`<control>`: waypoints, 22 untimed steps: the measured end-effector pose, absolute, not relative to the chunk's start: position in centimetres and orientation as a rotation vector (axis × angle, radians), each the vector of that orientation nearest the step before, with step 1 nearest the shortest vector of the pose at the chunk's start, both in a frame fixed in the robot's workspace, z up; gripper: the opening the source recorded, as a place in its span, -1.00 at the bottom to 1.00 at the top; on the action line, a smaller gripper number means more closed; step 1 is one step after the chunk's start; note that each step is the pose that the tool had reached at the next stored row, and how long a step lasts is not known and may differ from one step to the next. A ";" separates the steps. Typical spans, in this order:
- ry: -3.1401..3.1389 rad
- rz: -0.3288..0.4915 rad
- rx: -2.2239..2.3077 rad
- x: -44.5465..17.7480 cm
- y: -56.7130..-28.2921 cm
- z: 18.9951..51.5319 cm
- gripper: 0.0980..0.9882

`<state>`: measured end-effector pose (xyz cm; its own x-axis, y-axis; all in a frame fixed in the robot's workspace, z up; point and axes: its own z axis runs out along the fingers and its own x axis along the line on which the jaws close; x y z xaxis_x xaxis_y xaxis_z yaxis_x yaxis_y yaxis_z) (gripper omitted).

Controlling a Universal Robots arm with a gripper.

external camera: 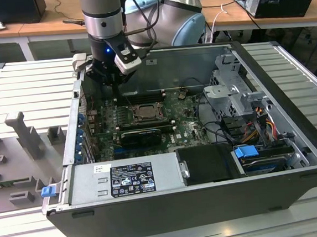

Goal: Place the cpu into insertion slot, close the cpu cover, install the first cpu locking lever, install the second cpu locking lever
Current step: 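Install the first cpu locking lever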

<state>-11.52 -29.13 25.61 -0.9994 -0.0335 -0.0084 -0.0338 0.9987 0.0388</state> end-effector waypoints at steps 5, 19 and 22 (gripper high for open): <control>3.133 0.061 -0.053 -11.4 -29.0 25.6 -0.98; 3.133 0.057 -0.053 -10.2 -28.9 25.6 -0.98; 3.133 0.056 -0.053 -9.8 -28.9 25.6 -0.98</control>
